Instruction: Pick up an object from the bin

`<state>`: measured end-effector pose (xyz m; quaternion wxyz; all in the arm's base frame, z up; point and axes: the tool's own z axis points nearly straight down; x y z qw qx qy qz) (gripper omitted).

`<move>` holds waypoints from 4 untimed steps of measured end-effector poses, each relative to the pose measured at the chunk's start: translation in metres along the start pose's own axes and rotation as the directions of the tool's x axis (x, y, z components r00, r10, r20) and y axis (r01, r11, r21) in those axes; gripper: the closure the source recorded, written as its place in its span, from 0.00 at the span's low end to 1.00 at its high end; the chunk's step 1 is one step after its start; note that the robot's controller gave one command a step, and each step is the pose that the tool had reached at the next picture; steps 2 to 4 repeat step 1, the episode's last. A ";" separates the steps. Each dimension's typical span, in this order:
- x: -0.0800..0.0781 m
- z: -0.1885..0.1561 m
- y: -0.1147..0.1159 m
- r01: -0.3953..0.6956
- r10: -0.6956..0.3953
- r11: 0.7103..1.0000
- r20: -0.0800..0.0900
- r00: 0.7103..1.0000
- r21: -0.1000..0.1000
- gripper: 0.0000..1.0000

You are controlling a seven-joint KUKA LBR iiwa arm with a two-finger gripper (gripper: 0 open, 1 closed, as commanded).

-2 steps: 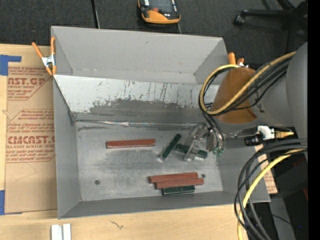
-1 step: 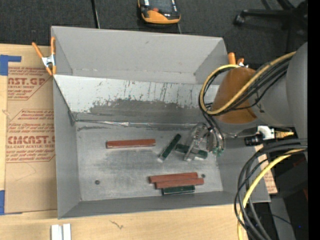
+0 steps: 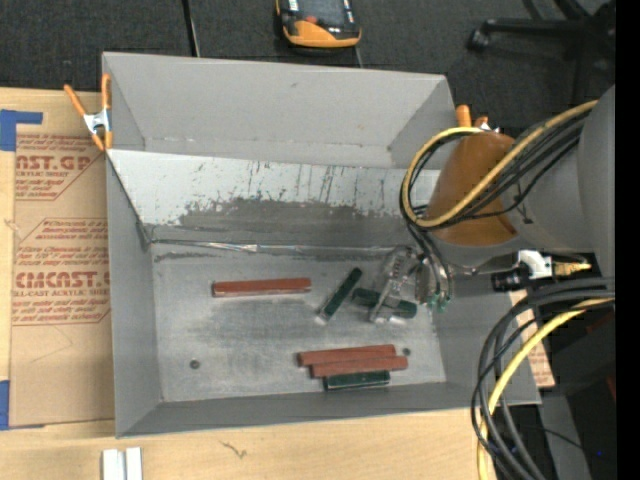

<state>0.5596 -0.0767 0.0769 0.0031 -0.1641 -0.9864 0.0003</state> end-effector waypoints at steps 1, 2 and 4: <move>-0.001 -0.027 0.000 0.000 0.000 1.000 0.005 1.000 -0.002 1.00; -0.001 -0.027 0.000 0.000 0.000 1.000 0.005 1.000 -0.002 1.00; -0.001 -0.027 0.000 0.000 0.000 1.000 0.005 1.000 -0.002 1.00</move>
Offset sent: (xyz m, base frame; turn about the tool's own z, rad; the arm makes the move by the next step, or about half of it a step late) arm 0.0000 0.0000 0.0434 0.0000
